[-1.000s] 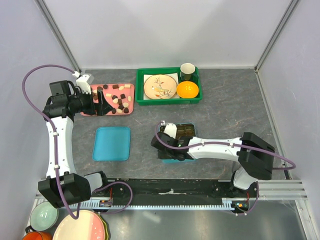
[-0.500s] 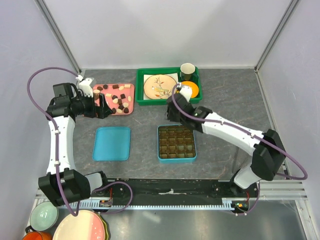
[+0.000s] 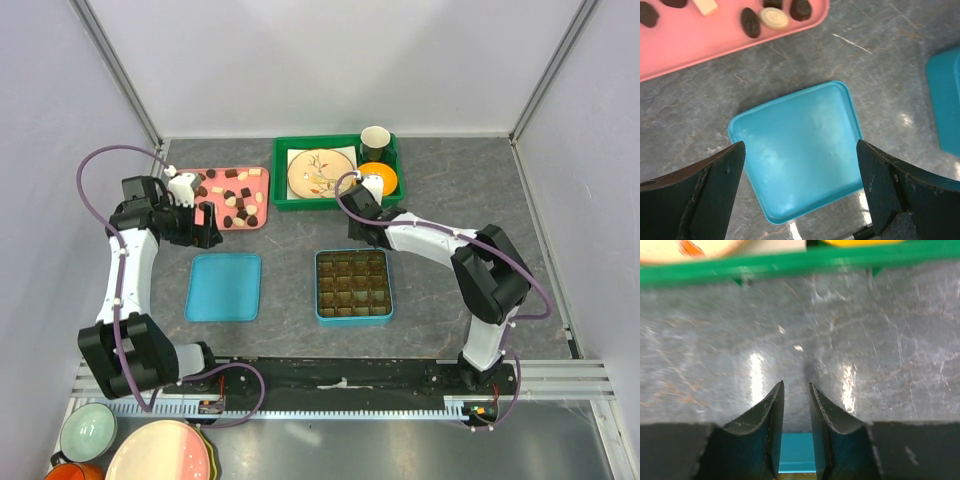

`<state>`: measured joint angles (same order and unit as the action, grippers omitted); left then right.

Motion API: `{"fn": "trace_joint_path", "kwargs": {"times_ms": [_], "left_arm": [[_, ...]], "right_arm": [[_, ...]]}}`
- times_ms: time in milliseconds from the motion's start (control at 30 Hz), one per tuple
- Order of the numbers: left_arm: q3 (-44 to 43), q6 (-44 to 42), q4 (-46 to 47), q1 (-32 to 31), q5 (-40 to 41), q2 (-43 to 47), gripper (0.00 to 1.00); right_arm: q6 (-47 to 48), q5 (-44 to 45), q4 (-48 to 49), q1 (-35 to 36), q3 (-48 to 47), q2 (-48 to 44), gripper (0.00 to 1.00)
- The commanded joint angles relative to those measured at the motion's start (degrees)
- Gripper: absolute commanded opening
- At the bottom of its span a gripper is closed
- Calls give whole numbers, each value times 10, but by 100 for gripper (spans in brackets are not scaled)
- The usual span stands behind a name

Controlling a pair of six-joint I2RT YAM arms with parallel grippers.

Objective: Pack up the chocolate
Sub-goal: Adjust the packing box at the center of the board, then move the box lid to the center of the board.

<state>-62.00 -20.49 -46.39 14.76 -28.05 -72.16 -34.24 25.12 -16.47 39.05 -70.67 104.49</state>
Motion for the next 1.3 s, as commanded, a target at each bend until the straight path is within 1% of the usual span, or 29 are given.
{"fn": "trace_joint_path", "kwargs": {"times_ms": [0,100,167,267,367,433,467,500,533,600,633,700,733,767,800,833,900,933,1000,1033,1100,1167,1267], "left_arm": [[-15,-10,65,4,55,-32,99],[-32,19,95,4,93,-56,99],[-42,35,105,4,99,-74,99],[-53,43,106,4,91,-83,99],[-45,37,104,3,65,-84,99],[-38,27,98,1,40,-81,99],[-29,23,93,-3,32,-78,99],[-24,15,91,-8,31,-76,99],[-22,12,89,-11,33,-74,99],[-16,9,88,-23,43,-69,99],[-18,11,87,-26,44,-66,99],[-32,19,86,-28,46,-67,99],[-38,21,83,-28,48,-68,99],[-48,24,78,-28,50,-68,99],[-49,26,77,-28,49,-66,99],[-47,25,78,-29,46,-64,99],[-39,24,79,-27,48,-61,99],[-35,25,80,-27,56,-63,99],[-31,28,91,-24,84,-69,99],[-27,28,96,-18,93,-71,99],[-27,28,110,-9,118,-82,98],[-30,24,115,4,131,-98,98],[-22,-3,107,16,108,-107,91]], "right_arm": [[-5,-13,27,4,43,-16,33],[-29,-24,28,4,86,-35,30],[-41,-31,34,5,121,-54,28],[-62,-34,40,9,158,-78,26],[-72,-35,36,17,176,-97,25],[-65,-28,36,20,164,-103,28],[-55,-15,33,20,149,-97,31],[-44,-6,26,18,129,-91,36],[-18,-1,21,16,77,-83,39],[6,-3,3,14,8,-47,45],[28,-4,-4,15,-62,-17,46],[42,-11,-13,14,-124,11,47],[46,-24,-14,15,-181,40,48],[50,-38,-14,16,-209,54,48],[52,-59,-13,19,-236,71,49],[56,-70,-9,23,-287,104,48],[73,-96,1,40,-337,139,45],[81,-101,5,46,-386,176,43],[96,-112,8,61,-437,213,41],[100,-113,7,64,-485,247,41],[102,-118,-7,68,-547,280,41],[99,-131,-19,72,-572,316,41],[99,-142,-17,81,-559,324,42]]}}
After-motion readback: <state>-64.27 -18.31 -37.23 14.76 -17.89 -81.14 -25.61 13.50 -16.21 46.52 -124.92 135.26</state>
